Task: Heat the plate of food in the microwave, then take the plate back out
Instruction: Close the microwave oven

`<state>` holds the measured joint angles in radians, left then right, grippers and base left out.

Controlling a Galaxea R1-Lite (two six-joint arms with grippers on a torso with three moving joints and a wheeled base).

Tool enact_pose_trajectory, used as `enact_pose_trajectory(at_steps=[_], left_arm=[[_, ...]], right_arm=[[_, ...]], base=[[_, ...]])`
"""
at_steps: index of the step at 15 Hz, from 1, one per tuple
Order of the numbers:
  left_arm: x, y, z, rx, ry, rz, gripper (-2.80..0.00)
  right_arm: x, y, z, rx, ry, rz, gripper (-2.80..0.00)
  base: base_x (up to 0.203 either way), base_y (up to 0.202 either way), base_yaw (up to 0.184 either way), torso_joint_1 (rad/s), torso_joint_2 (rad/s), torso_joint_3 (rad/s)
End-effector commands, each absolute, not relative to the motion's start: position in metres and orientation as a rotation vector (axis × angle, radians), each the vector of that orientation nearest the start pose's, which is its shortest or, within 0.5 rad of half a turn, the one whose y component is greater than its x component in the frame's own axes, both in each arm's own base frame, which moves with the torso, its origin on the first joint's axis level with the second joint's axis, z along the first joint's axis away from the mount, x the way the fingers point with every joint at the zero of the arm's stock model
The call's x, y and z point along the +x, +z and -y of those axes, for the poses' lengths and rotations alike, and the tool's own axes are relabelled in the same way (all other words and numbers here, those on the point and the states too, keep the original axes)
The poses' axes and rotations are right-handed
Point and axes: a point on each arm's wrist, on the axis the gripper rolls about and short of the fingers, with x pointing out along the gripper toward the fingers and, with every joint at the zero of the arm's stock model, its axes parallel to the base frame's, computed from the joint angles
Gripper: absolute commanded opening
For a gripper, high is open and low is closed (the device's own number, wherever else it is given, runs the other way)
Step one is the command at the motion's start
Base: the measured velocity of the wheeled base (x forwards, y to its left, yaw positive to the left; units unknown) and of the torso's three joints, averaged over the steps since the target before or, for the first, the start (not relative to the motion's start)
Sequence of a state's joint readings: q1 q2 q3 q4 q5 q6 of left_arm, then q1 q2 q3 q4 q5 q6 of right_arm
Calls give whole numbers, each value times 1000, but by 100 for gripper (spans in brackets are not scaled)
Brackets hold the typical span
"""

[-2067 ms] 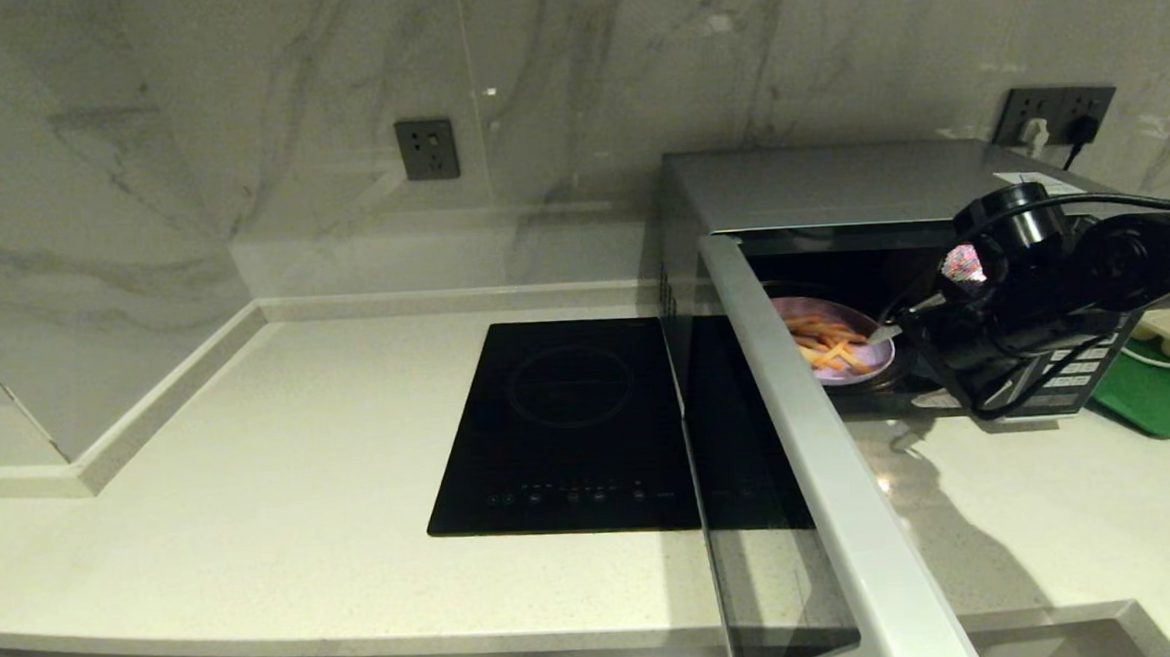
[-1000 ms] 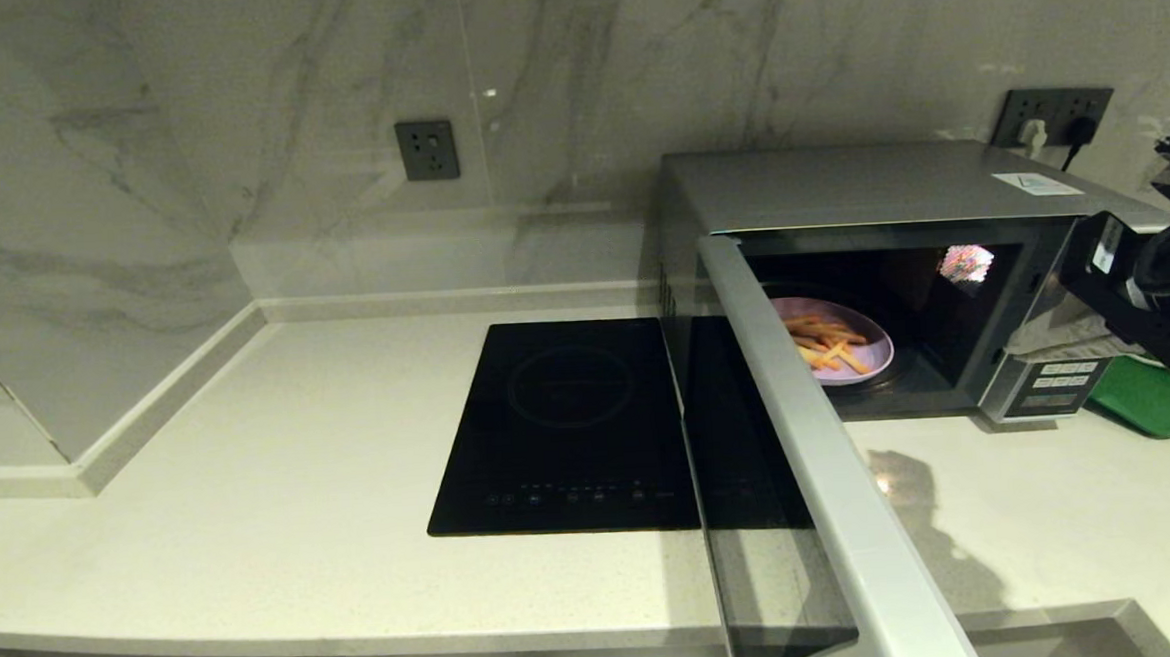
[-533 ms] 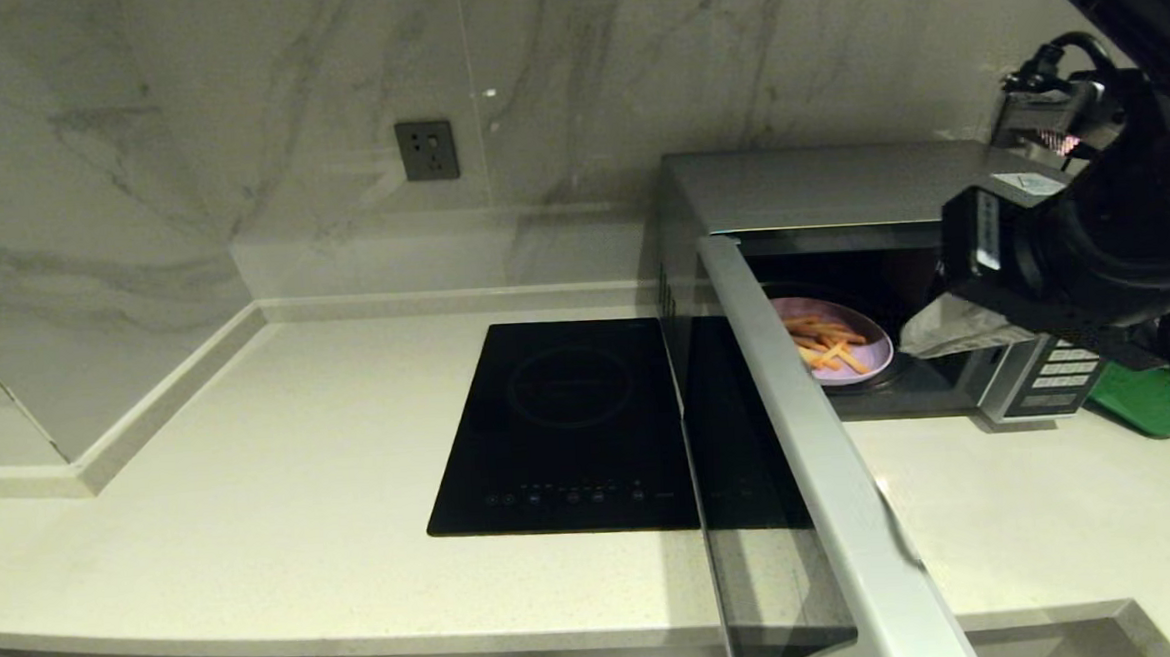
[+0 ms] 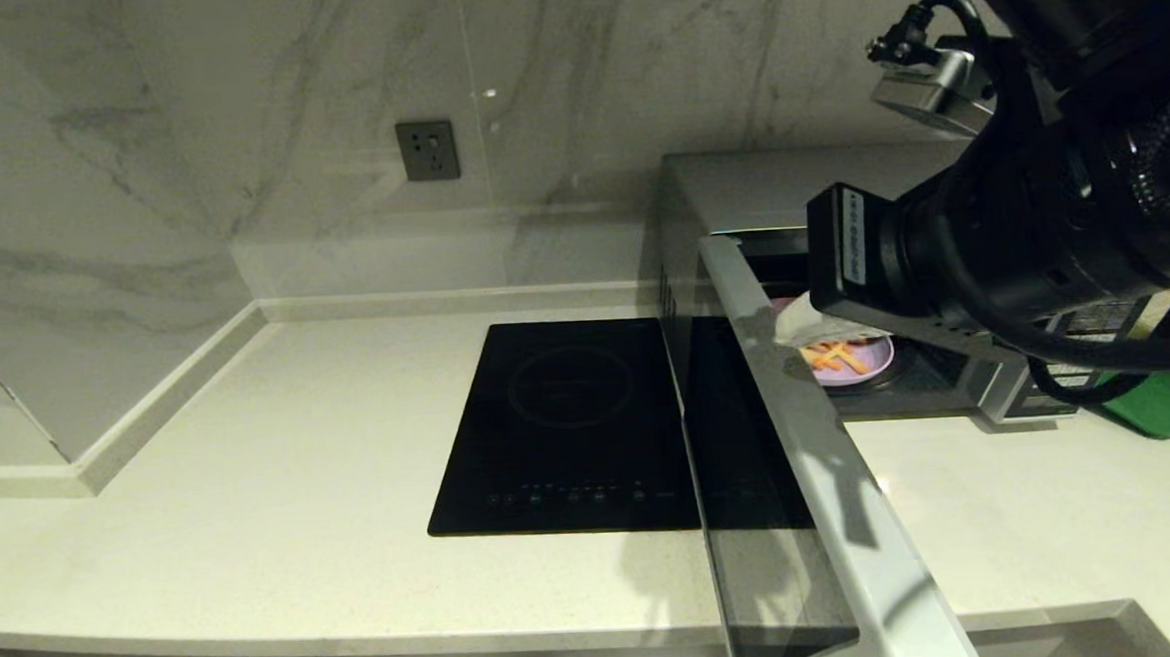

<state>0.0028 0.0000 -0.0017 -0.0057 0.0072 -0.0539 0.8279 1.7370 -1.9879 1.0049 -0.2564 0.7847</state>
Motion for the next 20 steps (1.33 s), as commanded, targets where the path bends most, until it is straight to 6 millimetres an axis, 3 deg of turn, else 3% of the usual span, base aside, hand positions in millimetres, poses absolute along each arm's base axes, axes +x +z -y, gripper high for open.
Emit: enact_pose_trajectory(at_steps=[1,11,16,20], left_arm=[[-23,77,0,-55,11,8,-280],[-23,77,0,-54,11,8,-280],[-23,77,0,-54,11,8,-280],[-23,77,0,-55,11,8,-280]], right_arm=[[186,344,-198,338,261,-808,-280],[189,324,-224,252,300,-888,-280],[191,313,-228,232,264,-939,-280],[187,319,-223,283,248,-933,-280]], base=[[0,0,0,0,0,0],[0,0,0,0,0,0],[0,0,0,0,0,0],[0,0,0,0,0,0]])
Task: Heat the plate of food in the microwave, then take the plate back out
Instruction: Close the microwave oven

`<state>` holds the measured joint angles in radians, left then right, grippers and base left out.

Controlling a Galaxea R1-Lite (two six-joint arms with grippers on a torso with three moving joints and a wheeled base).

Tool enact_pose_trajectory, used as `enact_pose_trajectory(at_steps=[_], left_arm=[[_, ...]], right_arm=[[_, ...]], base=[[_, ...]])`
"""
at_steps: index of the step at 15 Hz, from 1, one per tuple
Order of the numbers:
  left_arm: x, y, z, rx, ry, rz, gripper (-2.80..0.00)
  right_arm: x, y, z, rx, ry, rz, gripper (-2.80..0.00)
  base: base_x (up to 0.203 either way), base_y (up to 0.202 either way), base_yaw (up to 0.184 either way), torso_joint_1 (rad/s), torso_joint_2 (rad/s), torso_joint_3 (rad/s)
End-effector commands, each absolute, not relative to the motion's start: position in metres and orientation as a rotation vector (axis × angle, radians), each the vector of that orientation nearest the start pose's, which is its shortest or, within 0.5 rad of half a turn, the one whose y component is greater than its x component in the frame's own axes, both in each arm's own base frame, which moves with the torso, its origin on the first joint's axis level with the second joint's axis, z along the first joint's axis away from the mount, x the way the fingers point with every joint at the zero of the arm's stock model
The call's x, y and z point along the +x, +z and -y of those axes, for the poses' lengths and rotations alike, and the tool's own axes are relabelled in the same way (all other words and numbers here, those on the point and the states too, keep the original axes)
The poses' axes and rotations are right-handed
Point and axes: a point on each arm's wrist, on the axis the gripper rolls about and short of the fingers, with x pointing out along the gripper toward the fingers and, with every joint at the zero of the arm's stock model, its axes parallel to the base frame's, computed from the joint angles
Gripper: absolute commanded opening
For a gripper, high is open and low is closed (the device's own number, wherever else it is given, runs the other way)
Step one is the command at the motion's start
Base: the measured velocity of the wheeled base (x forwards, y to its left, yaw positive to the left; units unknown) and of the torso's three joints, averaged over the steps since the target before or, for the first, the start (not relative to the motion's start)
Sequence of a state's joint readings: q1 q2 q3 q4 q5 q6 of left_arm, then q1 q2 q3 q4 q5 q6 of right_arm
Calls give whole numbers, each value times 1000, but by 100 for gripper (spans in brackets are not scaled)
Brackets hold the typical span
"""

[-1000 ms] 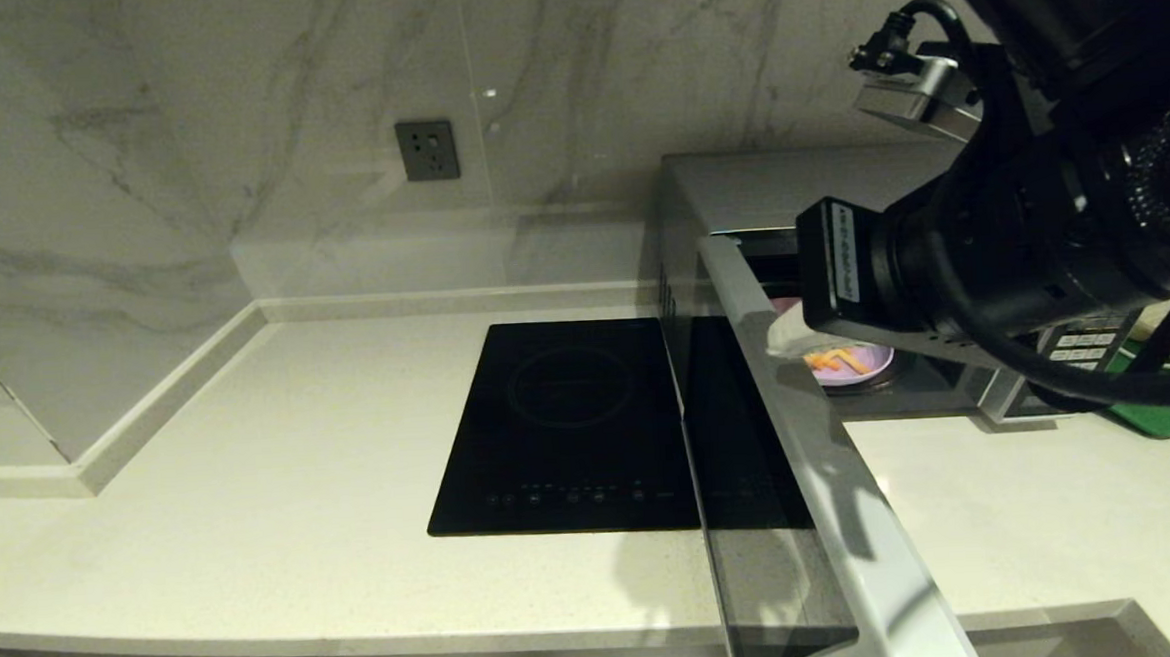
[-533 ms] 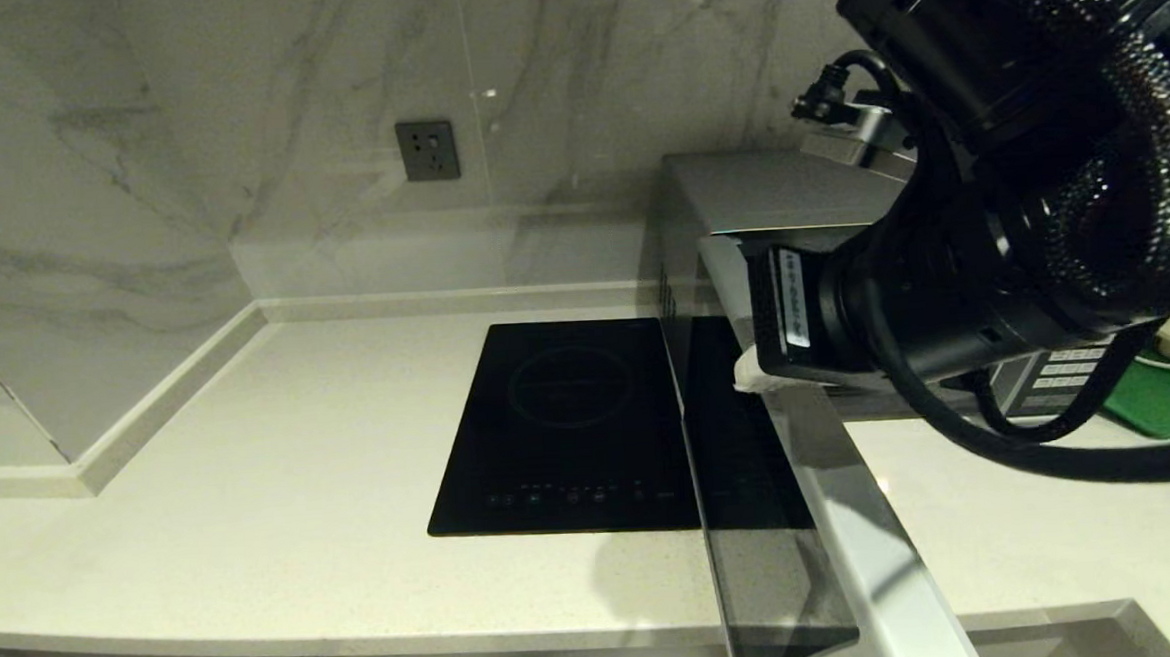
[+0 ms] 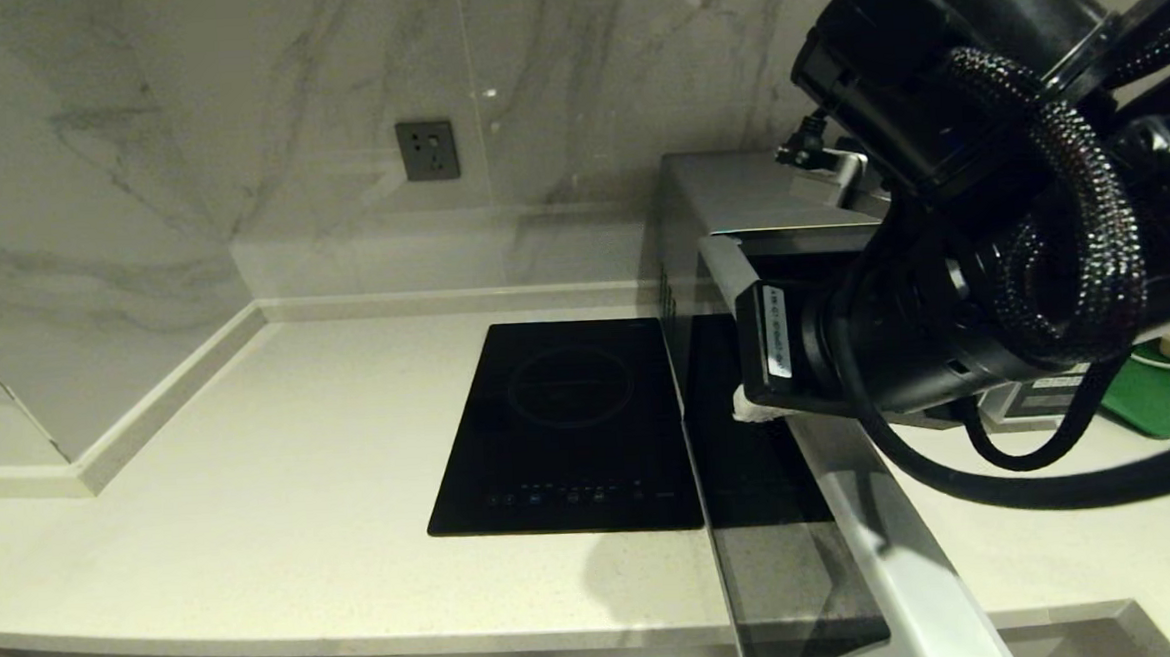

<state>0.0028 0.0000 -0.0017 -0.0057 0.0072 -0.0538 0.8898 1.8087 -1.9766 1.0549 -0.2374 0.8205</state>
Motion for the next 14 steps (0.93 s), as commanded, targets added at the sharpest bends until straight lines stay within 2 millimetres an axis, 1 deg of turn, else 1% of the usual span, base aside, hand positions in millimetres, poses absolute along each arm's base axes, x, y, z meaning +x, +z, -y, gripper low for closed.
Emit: enact_pose_trajectory(at_steps=[1,2,4,5,7,10,12,14], left_arm=[[-23,77,0,-55,11,8,-280],[-23,77,0,-54,11,8,-280],[-23,77,0,-54,11,8,-280],[-23,77,0,-55,11,8,-280],[-23,77,0,-54,11,8,-280],[-23,77,0,-55,11,8,-280],[-23,77,0,-55,11,8,-280],[-23,77,0,-55,11,8,-280]], right_arm=[[186,321,-220,293,240,-925,-280],[186,320,-216,299,222,-925,-280],[192,310,-208,300,129,-930,-280],[194,307,-201,313,69,-918,-280],[195,305,-185,345,4,-915,-280],[199,307,-163,380,-65,-896,-280],[204,307,-147,411,-137,-872,-280],[213,295,-134,425,-241,-843,-280]], base=[[0,0,0,0,0,0],[0,0,0,0,0,0],[0,0,0,0,0,0],[0,0,0,0,0,0],[0,0,0,0,0,0],[0,0,0,0,0,0],[0,0,0,0,0,0],[0,0,0,0,0,0]])
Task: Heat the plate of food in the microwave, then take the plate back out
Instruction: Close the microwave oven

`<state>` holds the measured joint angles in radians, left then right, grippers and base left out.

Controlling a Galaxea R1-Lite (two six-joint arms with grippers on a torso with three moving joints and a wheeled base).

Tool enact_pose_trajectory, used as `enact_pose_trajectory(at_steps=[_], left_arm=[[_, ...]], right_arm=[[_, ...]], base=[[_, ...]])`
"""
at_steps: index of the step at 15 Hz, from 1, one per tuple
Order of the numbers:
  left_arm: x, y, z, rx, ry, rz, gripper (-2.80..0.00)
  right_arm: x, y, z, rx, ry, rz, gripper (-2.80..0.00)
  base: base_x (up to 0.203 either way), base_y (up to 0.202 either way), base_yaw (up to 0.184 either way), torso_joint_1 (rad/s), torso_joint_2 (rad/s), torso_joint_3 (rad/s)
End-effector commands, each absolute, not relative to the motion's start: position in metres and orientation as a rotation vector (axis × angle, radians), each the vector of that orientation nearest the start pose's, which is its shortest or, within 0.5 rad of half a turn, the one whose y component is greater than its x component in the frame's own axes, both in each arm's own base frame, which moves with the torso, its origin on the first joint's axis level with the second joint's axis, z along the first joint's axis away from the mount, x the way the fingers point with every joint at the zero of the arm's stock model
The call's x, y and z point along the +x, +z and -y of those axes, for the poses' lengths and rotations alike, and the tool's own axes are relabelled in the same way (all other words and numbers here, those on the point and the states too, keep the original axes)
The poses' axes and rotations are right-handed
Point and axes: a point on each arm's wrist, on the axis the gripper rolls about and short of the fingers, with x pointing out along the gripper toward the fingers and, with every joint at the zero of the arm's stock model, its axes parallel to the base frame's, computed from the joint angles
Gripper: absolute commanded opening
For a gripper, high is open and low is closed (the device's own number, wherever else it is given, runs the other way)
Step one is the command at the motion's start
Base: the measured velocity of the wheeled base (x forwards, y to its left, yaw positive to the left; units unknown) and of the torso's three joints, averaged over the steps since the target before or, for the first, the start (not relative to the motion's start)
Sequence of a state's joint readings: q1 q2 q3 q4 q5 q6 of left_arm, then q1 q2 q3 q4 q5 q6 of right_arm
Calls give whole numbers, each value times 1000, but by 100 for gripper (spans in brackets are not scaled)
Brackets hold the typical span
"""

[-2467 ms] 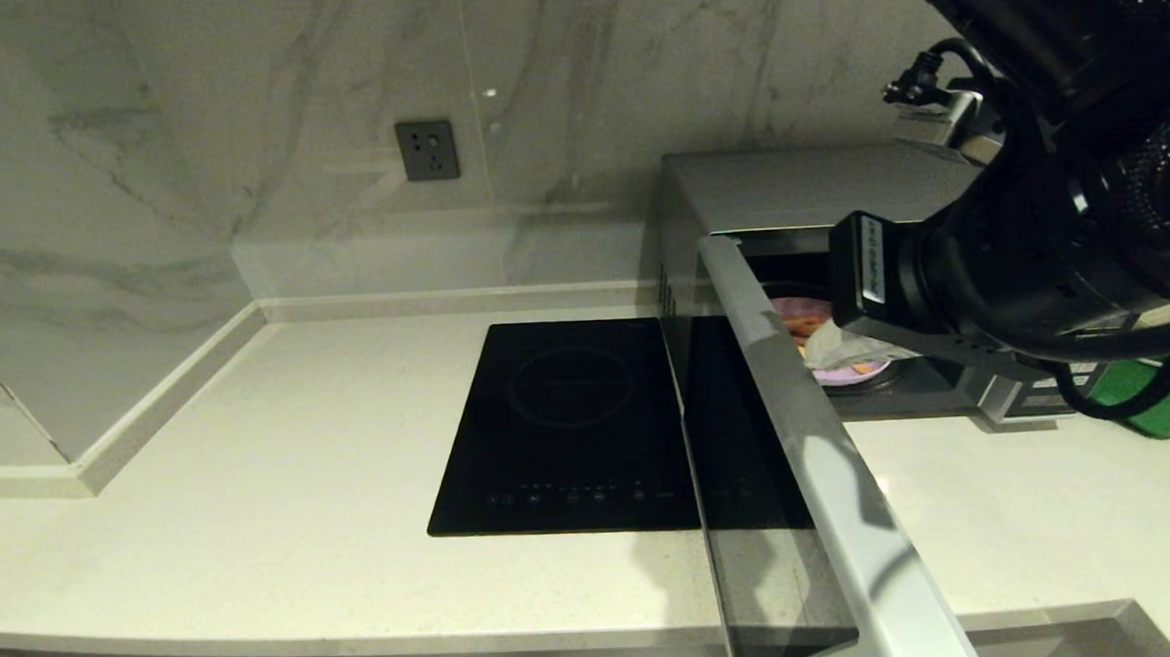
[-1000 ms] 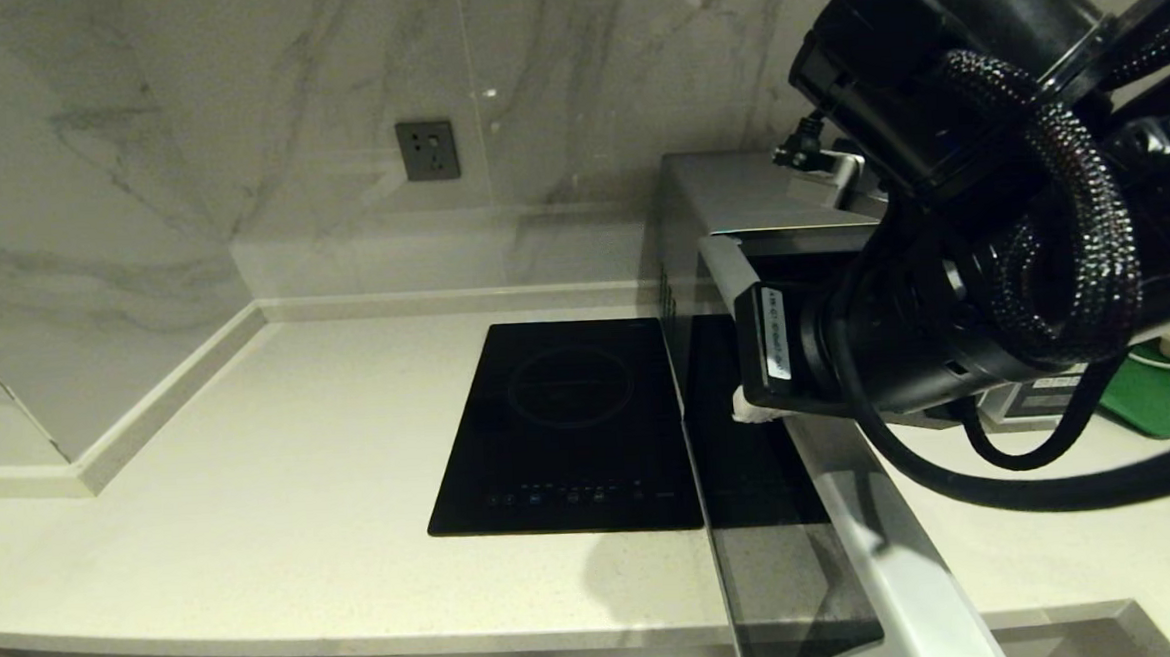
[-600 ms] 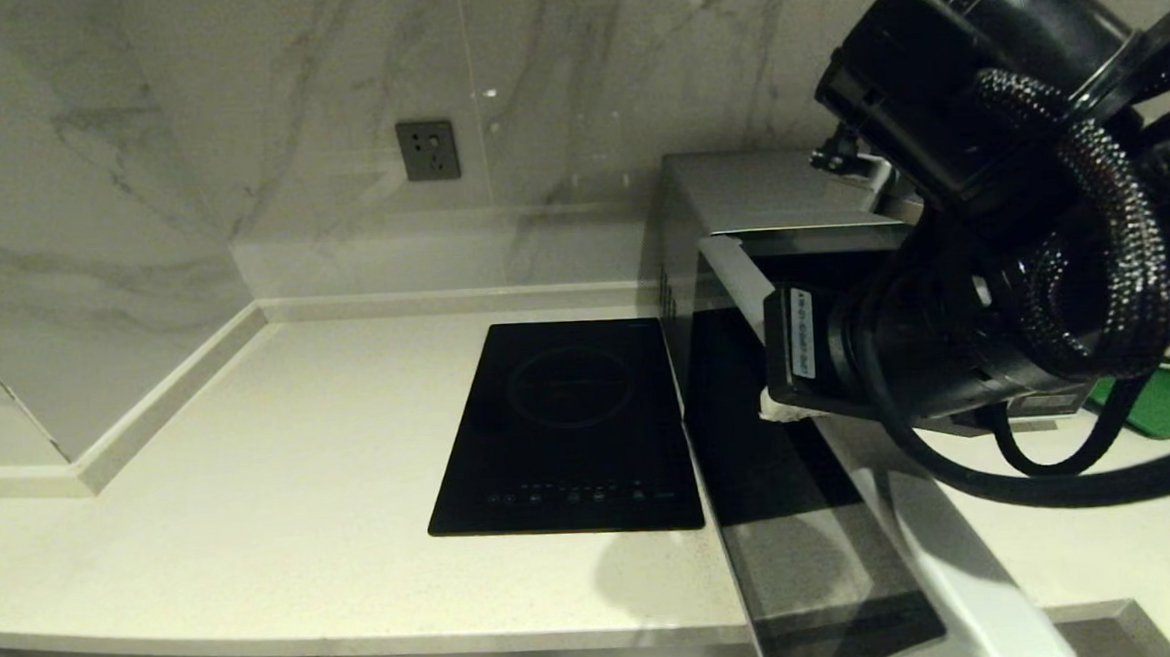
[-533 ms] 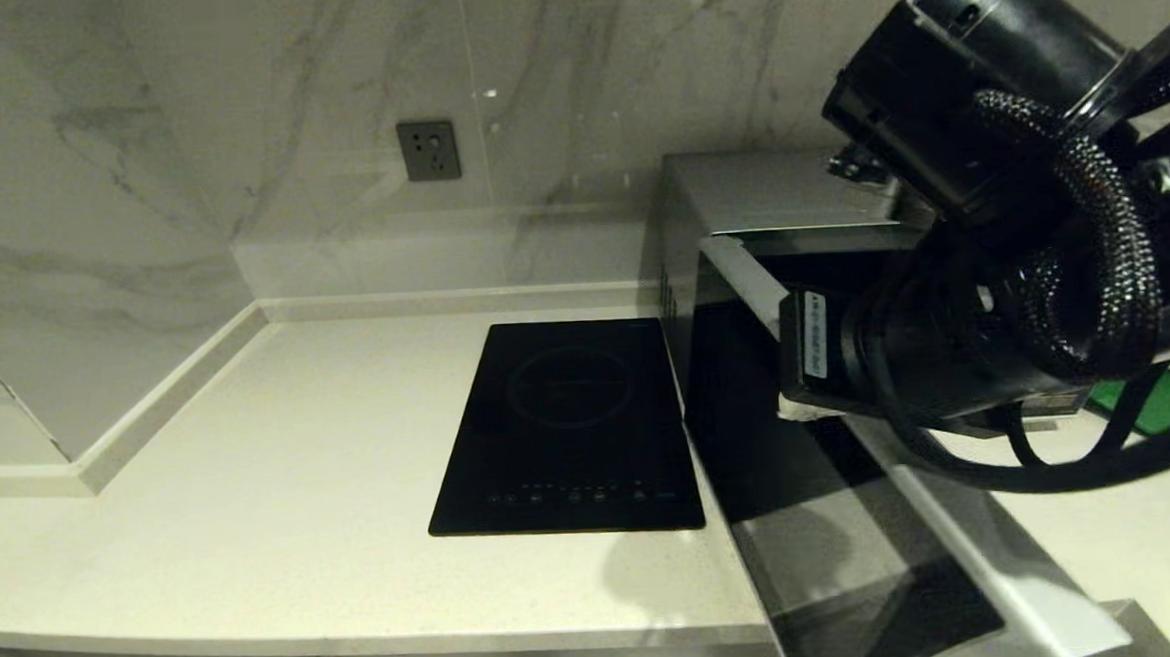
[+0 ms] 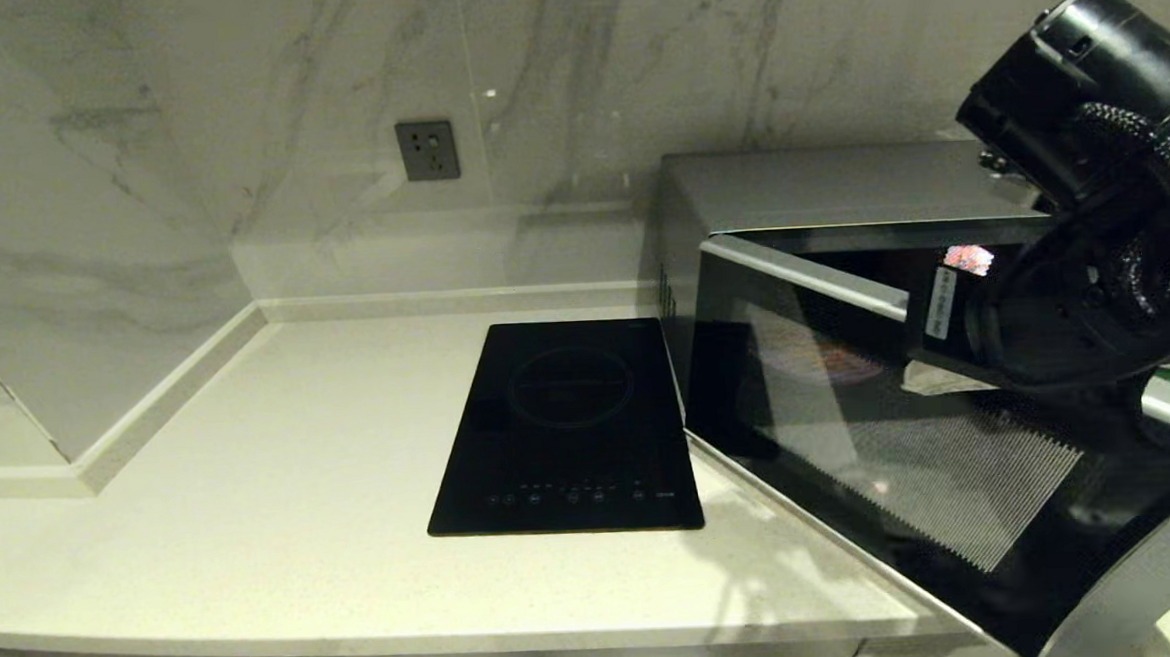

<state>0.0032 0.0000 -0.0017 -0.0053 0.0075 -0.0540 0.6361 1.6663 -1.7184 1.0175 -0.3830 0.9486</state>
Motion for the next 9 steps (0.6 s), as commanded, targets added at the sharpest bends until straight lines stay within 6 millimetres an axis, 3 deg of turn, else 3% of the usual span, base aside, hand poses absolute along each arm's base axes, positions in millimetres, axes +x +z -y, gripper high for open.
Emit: enact_pose_trajectory(at_steps=[1,4,9], left_arm=[[-23,77,0,-55,11,8,-280],[-23,77,0,-55,11,8,-280],[-23,77,0,-55,11,8,-280]], right_arm=[[216,289,-129,432,-270,-823,-280],[230,283,-104,502,-368,-754,-280],[245,289,-59,617,-472,-593,-280]], base=[[0,0,0,0,0,0],[0,0,0,0,0,0],[0,0,0,0,0,0]])
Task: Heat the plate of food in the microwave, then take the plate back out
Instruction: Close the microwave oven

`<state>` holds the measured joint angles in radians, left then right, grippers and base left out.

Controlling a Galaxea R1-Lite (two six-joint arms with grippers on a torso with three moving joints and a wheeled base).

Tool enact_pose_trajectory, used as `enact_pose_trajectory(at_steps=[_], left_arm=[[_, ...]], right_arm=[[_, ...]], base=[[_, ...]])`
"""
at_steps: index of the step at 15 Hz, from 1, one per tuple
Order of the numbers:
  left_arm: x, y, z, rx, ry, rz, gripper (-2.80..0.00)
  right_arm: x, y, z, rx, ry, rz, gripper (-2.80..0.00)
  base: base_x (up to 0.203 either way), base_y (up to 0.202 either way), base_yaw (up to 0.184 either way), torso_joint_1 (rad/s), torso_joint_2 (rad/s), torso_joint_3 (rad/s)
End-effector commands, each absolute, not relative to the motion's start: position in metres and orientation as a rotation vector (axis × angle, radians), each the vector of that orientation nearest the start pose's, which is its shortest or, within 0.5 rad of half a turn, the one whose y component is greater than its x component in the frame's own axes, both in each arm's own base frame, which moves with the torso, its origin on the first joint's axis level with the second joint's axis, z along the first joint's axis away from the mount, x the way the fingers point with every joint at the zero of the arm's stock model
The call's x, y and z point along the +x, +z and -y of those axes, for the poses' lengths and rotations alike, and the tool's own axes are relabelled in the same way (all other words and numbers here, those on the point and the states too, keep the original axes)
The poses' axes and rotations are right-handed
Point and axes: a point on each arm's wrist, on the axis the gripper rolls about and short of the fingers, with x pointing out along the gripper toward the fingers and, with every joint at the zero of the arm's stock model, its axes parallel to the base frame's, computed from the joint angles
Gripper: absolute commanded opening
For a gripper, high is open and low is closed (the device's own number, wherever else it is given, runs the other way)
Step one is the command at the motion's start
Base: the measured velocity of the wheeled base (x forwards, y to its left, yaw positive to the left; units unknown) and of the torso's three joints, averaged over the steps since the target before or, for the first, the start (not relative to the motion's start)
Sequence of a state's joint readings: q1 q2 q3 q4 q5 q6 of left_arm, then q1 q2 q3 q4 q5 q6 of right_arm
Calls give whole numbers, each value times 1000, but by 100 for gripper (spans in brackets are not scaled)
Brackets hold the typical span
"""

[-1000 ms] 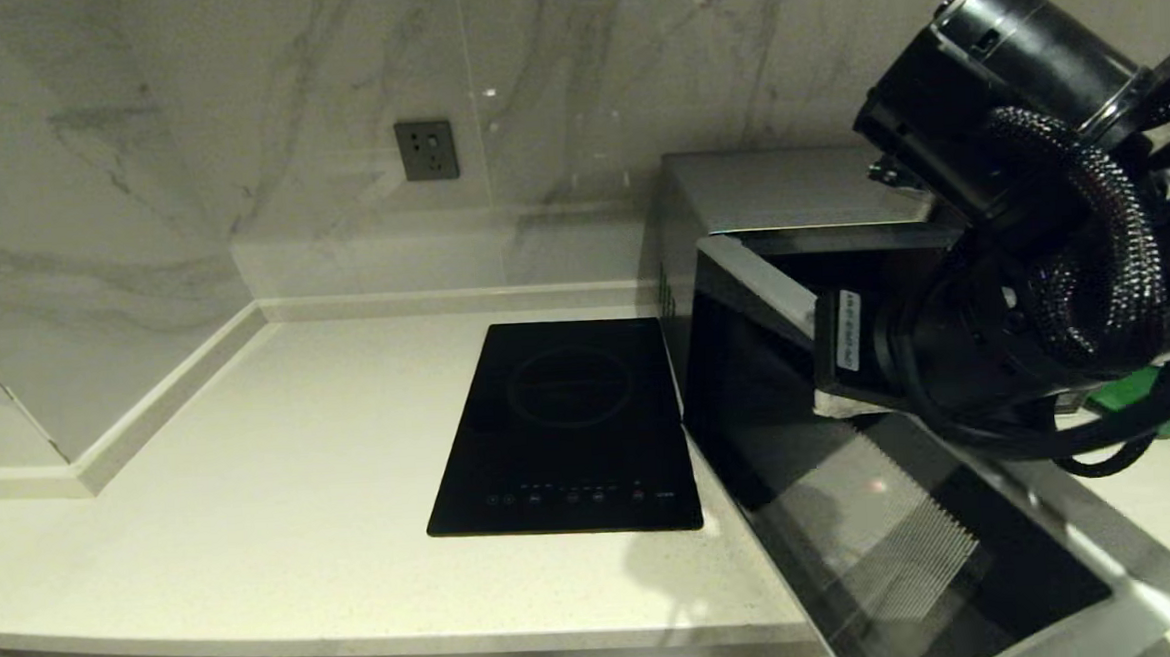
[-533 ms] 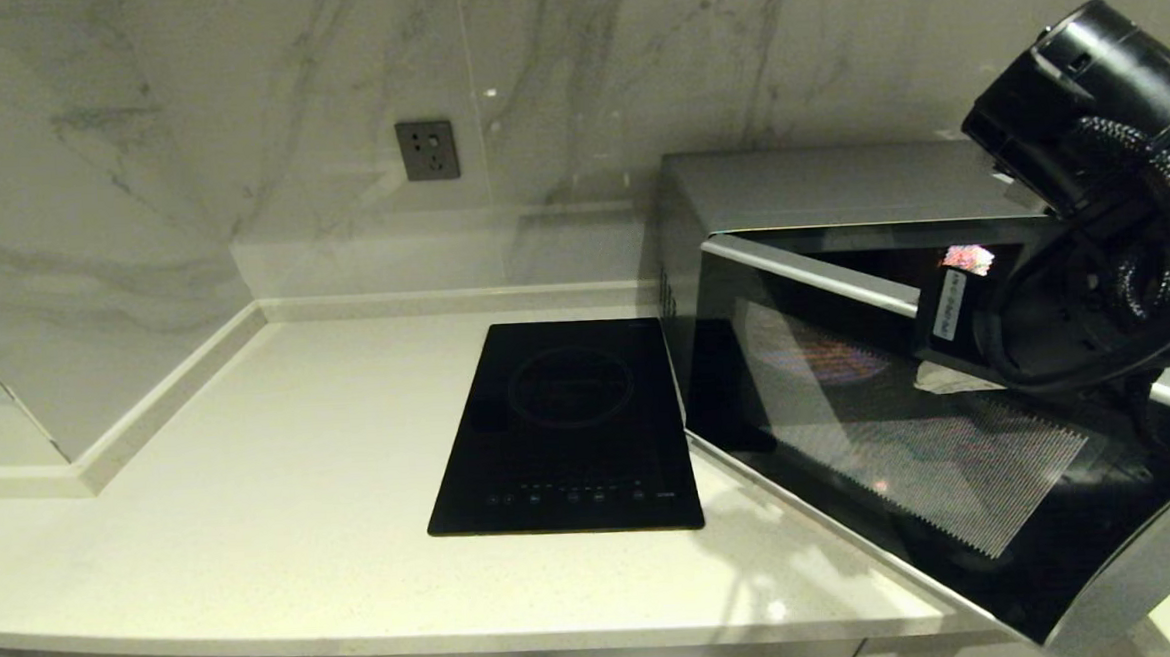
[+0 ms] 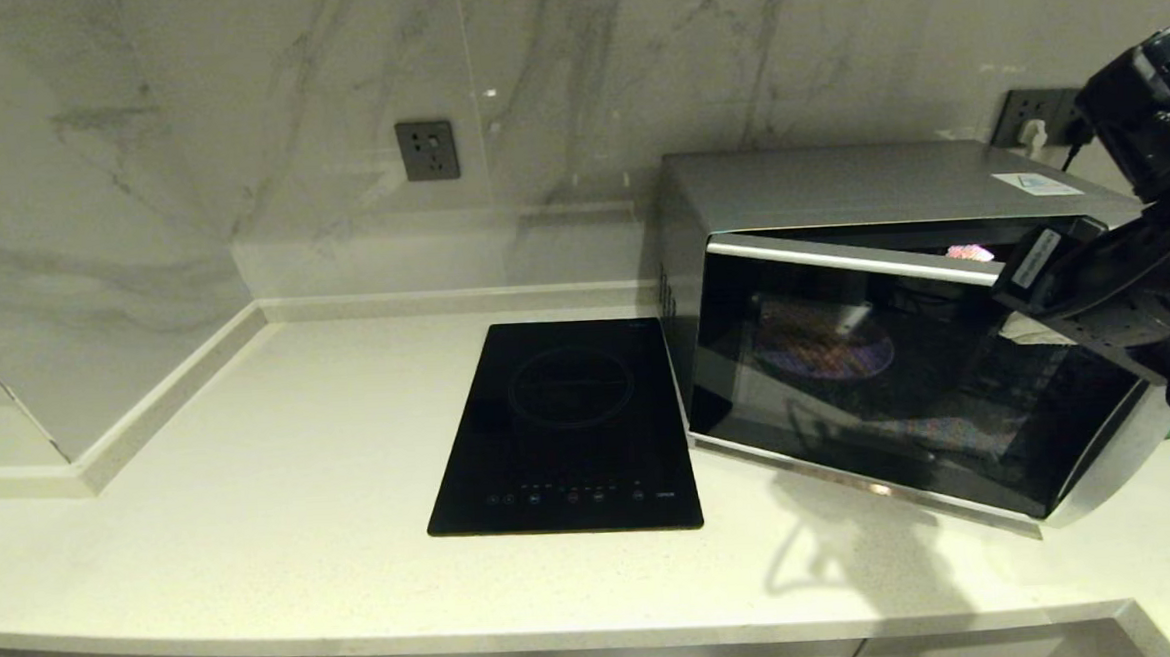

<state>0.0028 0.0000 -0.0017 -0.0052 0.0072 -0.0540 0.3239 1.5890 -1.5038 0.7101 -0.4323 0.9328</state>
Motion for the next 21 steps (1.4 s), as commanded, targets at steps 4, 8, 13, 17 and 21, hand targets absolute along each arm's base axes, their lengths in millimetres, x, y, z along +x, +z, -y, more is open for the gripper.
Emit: enact_pose_trajectory(at_steps=[4,8,13,17,21], left_arm=[[-23,77,0,-55,11,8,-280],[-23,77,0,-55,11,8,-280],[-23,77,0,-55,11,8,-280],[-23,77,0,-54,11,8,-280],[-23,77,0,-54,11,8,-280]], right_arm=[[253,289,-32,655,-551,-556,-280],[260,293,-11,688,-578,-488,-280],[277,285,20,693,-616,-466,-280],[295,276,46,707,-633,-443,-280],[304,271,54,702,-620,-435,-280]], base=[[0,0,0,0,0,0],[0,0,0,0,0,0],[0,0,0,0,0,0],[0,0,0,0,0,0],[0,0,0,0,0,0]])
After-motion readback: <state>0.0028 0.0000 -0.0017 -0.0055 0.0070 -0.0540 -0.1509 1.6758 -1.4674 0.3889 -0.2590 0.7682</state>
